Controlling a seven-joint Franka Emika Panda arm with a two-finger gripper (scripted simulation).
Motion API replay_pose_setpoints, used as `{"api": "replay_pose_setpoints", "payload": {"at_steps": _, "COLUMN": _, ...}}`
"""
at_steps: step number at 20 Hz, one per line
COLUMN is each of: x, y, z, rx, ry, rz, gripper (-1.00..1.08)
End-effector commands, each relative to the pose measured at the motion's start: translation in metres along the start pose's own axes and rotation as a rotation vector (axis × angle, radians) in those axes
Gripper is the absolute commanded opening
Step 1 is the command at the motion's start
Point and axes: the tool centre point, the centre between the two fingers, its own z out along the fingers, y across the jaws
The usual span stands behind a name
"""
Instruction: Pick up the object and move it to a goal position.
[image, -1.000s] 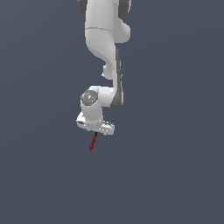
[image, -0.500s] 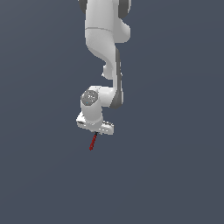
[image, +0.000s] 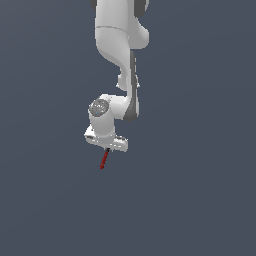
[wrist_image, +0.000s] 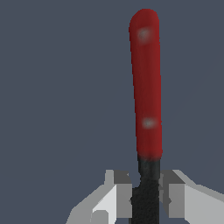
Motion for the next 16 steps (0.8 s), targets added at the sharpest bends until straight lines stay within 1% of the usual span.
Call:
{"api": "replay_pose_setpoints", "payload": {"at_steps": 1, "x": -0.003, "y": 0.009, "z": -0.009, "rx": 0.0, "ry": 0.001, "rz": 0.001, "gripper": -1.0}}
{"api": "replay_pose_setpoints", "payload": {"at_steps": 6, "x": -0.014, "y": 0.036, "z": -0.035, "rx": 0.001, "ry": 0.001, "rz": 0.001, "gripper": -1.0}}
{"api": "replay_pose_setpoints", "payload": {"at_steps": 12, "x": -0.03, "y": 0.079, "z": -0.078, "rx": 0.001, "ry": 0.002, "rz": 0.001, "gripper": -1.0}}
{"api": "replay_pose_setpoints", "payload": {"at_steps": 16, "x": -0.038, "y": 0.103, "z": -0.102, "rx": 0.001, "ry": 0.002, "rz": 0.001, "gripper": -1.0}}
